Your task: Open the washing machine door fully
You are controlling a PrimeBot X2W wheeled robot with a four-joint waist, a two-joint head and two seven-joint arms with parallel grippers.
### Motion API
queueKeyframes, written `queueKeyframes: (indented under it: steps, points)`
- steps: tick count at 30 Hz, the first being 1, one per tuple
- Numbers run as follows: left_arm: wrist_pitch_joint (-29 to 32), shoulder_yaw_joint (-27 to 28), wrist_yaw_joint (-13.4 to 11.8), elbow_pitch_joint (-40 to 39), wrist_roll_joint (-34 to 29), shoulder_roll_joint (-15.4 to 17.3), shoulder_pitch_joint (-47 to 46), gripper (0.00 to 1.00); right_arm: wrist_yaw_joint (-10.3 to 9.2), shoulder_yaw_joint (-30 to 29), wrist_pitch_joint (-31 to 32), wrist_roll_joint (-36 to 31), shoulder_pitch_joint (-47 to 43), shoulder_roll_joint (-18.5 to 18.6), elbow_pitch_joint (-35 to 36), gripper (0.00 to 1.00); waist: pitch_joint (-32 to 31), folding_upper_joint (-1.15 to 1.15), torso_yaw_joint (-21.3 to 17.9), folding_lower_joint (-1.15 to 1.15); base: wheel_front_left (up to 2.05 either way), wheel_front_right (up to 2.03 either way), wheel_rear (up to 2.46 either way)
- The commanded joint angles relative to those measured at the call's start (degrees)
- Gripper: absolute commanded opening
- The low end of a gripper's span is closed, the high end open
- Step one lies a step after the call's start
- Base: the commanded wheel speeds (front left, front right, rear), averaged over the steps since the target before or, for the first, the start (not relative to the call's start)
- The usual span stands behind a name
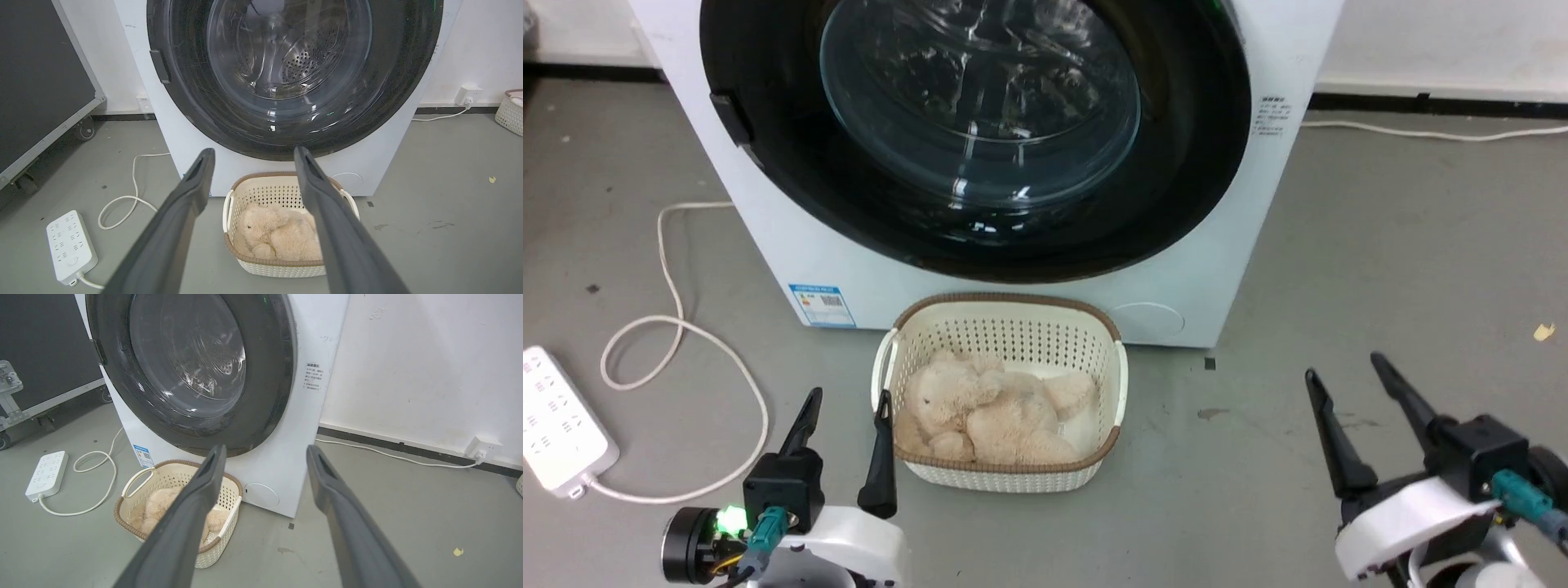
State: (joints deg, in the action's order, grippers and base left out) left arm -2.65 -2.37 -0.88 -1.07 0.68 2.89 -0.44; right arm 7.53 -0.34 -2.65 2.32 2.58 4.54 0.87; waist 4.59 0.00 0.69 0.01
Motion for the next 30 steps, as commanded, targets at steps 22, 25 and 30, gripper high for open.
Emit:
queueKeyframes:
  steps: [22,25,30]
  points:
    - [-3.2,-2.1,-1.6,-2.8,1.3,0.0,-4.2,1.00,-0.02,-3.3,1.5,10.0,17.2,4.6,-1.5,0.00,7.4,0.00,2.4,-0.01,0.00,0.00,0.00]
    - [-3.5,-2.4,-1.8,-3.1,1.4,0.0,-4.7,1.00,-0.02,-4.6,2.3,12.0,20.2,4.4,-2.6,0.00,8.3,0.00,2.7,-0.01,0.00,0.00,0.00]
    - [-4.1,-2.8,-2.1,-3.6,1.6,0.0,-5.4,1.00,-0.02,-6.6,4.1,15.3,25.2,3.9,-5.0,0.00,9.7,0.00,3.1,-0.01,0.00,0.00,0.00]
